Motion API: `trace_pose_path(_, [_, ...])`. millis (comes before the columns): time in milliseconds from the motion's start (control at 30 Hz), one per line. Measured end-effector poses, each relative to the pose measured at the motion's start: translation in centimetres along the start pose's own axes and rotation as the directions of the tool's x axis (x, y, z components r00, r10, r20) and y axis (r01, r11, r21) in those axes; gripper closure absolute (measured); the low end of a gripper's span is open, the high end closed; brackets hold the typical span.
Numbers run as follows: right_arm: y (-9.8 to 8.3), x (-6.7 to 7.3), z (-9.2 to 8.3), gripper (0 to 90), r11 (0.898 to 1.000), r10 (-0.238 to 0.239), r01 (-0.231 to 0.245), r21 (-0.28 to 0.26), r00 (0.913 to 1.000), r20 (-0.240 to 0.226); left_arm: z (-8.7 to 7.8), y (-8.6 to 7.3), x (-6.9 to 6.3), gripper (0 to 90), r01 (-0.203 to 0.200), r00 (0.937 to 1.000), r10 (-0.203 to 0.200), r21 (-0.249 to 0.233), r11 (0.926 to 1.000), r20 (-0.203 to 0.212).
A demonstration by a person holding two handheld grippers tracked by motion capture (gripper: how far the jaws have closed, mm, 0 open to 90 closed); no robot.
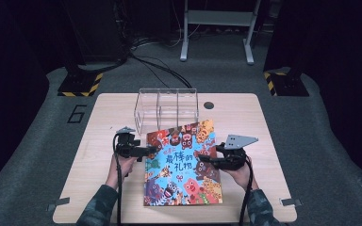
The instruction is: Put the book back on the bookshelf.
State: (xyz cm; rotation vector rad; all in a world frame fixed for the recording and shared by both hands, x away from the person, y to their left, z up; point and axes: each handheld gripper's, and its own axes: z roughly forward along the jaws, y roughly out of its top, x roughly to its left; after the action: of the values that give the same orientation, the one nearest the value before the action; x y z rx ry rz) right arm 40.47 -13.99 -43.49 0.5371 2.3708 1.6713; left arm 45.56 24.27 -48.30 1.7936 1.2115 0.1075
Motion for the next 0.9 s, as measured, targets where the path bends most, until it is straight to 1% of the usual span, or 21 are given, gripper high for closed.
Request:
trace_pose_path(33, [0.0, 0.1, 0.0, 57.8, 1.0, 0.003, -0.003, -0.001, 1.0, 0.002, 0.1, 0.0, 0.0, 0.0, -0.004, 1.0, 0.004, 0.001, 1.0, -0.001])
trace_pose_path(67, [0.1, 0.1, 0.0, 57.8, 1.0, -0.009, 0.01, -0.005, 1.0, 0.001, 0.2, 0.1, 0.1, 0.0, -0.004, 1.0, 0.004, -0.002, 1.0, -0.002])
trace_pose_path(100, [0.1, 0.2, 0.0, 57.8, 1.0, -0.009, 0.009, -0.002, 1.0, 0.002, 0.2, 0.1, 0.1, 0.0, -0.004, 1.0, 0.004, -0.002, 1.0, -0.002])
trace_pose_path(133, [0.2, 0.2, 0.0, 57.8, 1.0, -0.011, 0.011, 0.0, 0.9999, 0.004, 0.2, 0.2, 0.4, 0.0, 0.006, 0.9998, -0.006, 0.002, 1.0, 0.019])
trace_pose_path(200, [0.2, 0.2, 0.0, 57.8, 1.0, -0.018, 0.018, -0.003, 0.9998, 0.0, 0.2, 0.4, 0.5, 0.0, 0.012, 0.9998, -0.012, 0.002, 0.9999, 0.018])
trace_pose_path(233, [0.2, 0.3, 0.0, 57.8, 1.0, -0.017, 0.017, -0.009, 0.9998, 0.003, 0.1, 0.8, 0.6, 0.0, 0.017, 0.9993, -0.017, -0.005, 0.9998, 0.033])
trace_pose_path(300, [0.3, 0.4, 0.0, 57.8, 1.0, -0.023, 0.023, -0.009, 0.9997, 0.001, 0.2, 1.1, 0.7, 0.0, 0.017, 0.9991, -0.017, -0.005, 0.9998, 0.038])
trace_pose_path(367, [0.3, 0.4, 0.0, 57.8, 0.999, -0.033, 0.033, -0.01, 0.9994, 0.001, 0.3, 1.1, 0.6, 0.0, 0.014, 0.9991, -0.014, -0.009, 0.9999, 0.041])
trace_pose_path(400, [0.4, 0.4, 0.0, 57.8, 1.0, -0.03, 0.03, -0.007, 0.9996, 0.002, 0.4, 1.1, 0.7, 0.0, 0.019, 0.9985, -0.018, -0.006, 0.9998, 0.053])
trace_pose_path(433, [0.4, 0.4, 0.1, 57.8, 1.0, -0.031, 0.031, -0.007, 0.9995, 0.002, 0.5, 1.1, 0.8, 0.0, 0.014, 0.9981, -0.014, -0.003, 0.9999, 0.061])
trace_pose_path(533, [0.3, 0.3, 0.2, 57.8, 0.999, -0.034, 0.034, -0.011, 0.9994, -0.002, 0.6, 1.1, 0.8, 0.0, 0.025, 0.9966, -0.025, 0.002, 0.9997, 0.079])
trace_pose_path(567, [0.4, 0.3, 0.2, 57.7, 0.999, -0.034, 0.034, -0.01, 0.9994, -0.001, 0.7, 1.1, 0.8, 0.0, 0.017, 0.9963, -0.017, -0.003, 0.9999, 0.084])
trace_pose_path(600, [0.4, 0.3, 0.2, 57.7, 0.999, -0.035, 0.035, -0.01, 0.9994, -0.001, 0.8, 1.1, 0.7, 0.0, 0.023, 0.996, -0.022, -0.013, 0.9997, 0.086])
trace_pose_path(633, [0.4, 0.2, 0.2, 57.7, 0.999, -0.036, 0.036, -0.01, 0.9994, -0.002, 0.8, 1.1, 0.7, 0.0, 0.023, 0.996, -0.022, -0.013, 0.9997, 0.086])
trace_pose_path(667, [0.4, 0.2, 0.2, 57.7, 0.999, -0.036, 0.036, -0.011, 0.9994, -0.002, 0.8, 1.1, 0.7, 0.0, 0.017, 0.9952, -0.016, -0.004, 0.9999, 0.097])
trace_pose_path(733, [0.4, 0.2, 0.2, 57.7, 0.999, -0.037, 0.037, -0.011, 0.9993, -0.003, 0.8, 1.2, 0.6, 0.0, 0.013, 0.995, -0.012, -0.006, 0.9999, 0.099])
trace_pose_path(867, [0.4, 0.3, 0.2, 57.7, 0.999, -0.035, 0.035, -0.009, 0.9994, -0.001, 0.9, 1.2, 0.7, 0.0, 0.018, 0.9942, -0.016, -0.012, 0.9998, 0.107])
trace_pose_path(900, [0.4, 0.3, 0.2, 57.7, 0.999, -0.035, 0.035, -0.009, 0.9994, -0.001, 0.9, 1.3, 0.7, 0.0, 0.02, 0.9926, -0.02, -0.001, 0.9998, 0.12])
